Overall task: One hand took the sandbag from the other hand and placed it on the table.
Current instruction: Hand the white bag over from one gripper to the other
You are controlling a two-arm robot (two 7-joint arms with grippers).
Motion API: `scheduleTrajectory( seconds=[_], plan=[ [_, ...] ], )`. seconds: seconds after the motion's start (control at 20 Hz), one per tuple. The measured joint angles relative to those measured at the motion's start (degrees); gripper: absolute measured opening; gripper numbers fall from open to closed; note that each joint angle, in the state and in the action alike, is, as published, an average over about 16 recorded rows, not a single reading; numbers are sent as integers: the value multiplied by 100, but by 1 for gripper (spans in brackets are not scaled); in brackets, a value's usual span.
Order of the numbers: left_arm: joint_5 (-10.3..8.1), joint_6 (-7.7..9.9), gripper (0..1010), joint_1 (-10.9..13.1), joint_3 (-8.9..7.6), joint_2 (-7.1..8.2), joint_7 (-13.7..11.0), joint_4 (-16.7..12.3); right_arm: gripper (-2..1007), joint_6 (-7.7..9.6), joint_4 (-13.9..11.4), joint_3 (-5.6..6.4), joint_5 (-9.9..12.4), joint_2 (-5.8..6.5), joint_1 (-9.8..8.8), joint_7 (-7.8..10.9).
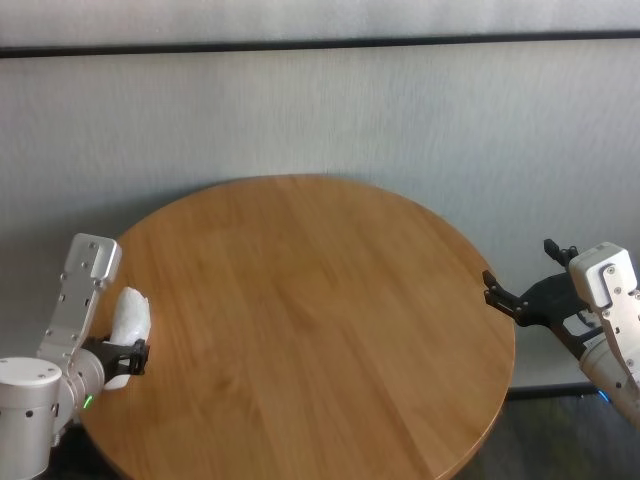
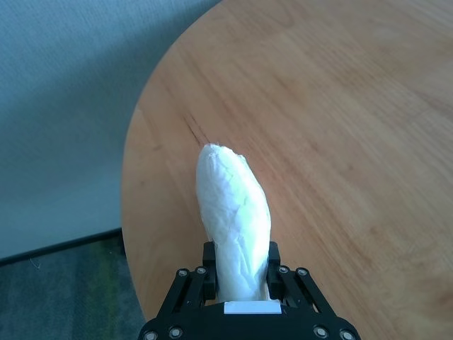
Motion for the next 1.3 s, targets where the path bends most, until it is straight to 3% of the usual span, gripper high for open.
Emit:
scheduleTrajectory(
  seconds=[0.9,1.3],
  plan=[
    [13,-11,411,6,-6,-1,-2,-5,1001,0,0,0,0,0,0,0],
    [76,-132,411,49,-27,-2,-82,-53,1001,0,0,0,0,0,0,0]
  ],
)
